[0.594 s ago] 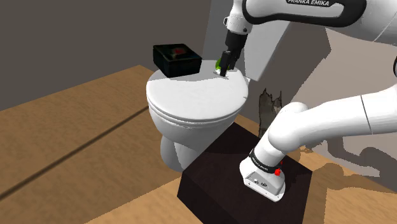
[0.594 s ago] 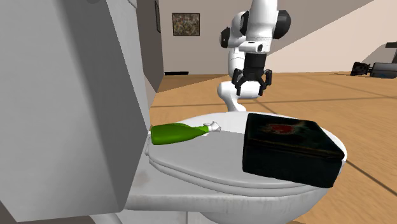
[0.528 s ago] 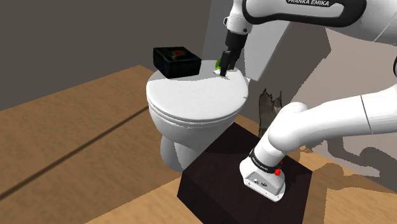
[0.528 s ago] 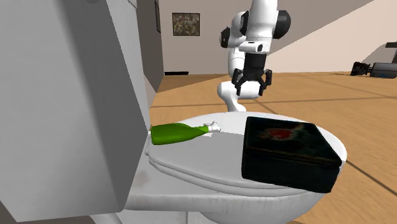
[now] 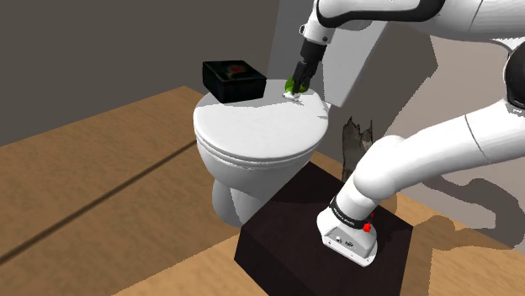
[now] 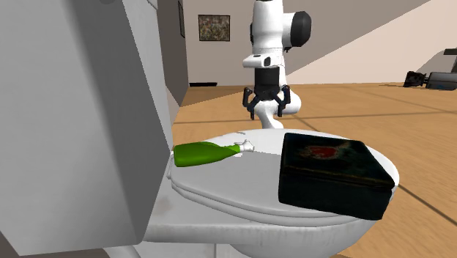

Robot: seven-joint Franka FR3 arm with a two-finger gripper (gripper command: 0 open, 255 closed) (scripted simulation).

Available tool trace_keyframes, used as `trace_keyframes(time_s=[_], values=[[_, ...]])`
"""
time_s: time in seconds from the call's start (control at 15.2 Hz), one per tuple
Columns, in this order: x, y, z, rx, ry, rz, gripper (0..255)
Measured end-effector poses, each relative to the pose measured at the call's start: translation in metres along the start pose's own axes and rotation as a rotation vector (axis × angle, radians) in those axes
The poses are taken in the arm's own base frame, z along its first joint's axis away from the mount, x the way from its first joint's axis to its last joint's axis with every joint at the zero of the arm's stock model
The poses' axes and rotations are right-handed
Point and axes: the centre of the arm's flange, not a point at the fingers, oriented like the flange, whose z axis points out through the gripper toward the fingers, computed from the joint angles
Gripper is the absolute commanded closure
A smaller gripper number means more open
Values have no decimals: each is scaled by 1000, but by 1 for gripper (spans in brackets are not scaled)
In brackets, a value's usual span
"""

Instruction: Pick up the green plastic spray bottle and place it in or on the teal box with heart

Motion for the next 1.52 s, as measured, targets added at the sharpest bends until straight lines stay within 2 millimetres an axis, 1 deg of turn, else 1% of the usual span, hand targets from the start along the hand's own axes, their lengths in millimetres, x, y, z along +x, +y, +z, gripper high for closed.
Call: trace_keyframes(time_s=[0.46,0.53,0.66,0.99,1.39,1.45,1.52], values=[[27,95,22,93,34,-4,0],[29,101,25,98,36,-4,0],[31,106,36,102,38,-5,0],[31,106,61,104,38,-5,0],[32,105,65,103,39,-5,0],[32,105,65,103,39,-5,255],[32,105,65,103,39,-5,255]])
